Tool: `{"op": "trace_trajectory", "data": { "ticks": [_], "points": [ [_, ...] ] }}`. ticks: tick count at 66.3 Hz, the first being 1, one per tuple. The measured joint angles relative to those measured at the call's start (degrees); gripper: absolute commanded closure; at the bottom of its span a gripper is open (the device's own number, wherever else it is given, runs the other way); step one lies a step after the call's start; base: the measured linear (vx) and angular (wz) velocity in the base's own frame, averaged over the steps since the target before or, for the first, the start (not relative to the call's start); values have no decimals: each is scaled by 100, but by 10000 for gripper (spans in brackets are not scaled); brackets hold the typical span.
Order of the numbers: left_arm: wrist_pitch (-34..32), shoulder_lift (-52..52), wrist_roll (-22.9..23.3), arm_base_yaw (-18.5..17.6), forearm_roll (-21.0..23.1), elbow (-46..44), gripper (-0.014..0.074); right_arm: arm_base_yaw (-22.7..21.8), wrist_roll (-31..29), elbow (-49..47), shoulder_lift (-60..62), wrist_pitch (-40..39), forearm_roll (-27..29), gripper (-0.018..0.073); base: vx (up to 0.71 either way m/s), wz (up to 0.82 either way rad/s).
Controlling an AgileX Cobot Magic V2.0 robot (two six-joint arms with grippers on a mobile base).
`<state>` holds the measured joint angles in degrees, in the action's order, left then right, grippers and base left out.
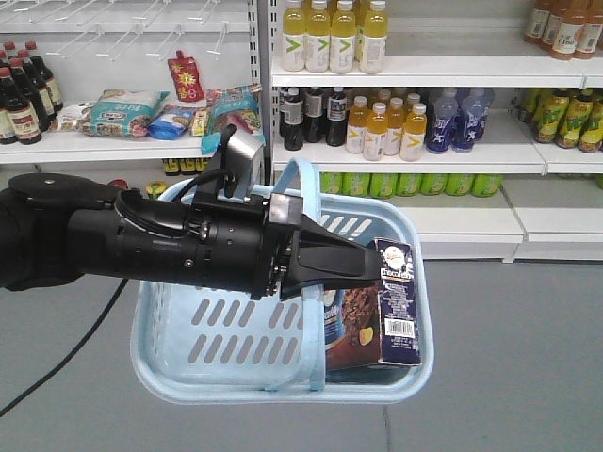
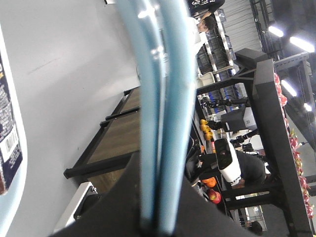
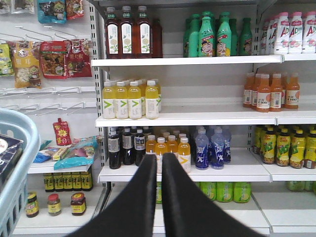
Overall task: Left arm holds basket, right arm returns cookies
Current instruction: 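Keep holding the basket with the left gripper while turning the base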
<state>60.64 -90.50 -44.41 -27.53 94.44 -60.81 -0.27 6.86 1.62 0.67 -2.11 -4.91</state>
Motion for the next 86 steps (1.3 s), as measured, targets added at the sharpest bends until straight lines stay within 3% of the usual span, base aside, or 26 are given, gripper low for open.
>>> {"op": "trace_trajectory", "data": {
  "ticks": [42, 86],
  "points": [
    [-38, 0, 0, 0, 0, 0, 599, 0, 0, 0, 0, 0, 0, 570, 39, -27],
    [-51, 0, 0, 0, 0, 0, 599, 0, 0, 0, 0, 0, 0, 570, 26, -81]
  ]
}}
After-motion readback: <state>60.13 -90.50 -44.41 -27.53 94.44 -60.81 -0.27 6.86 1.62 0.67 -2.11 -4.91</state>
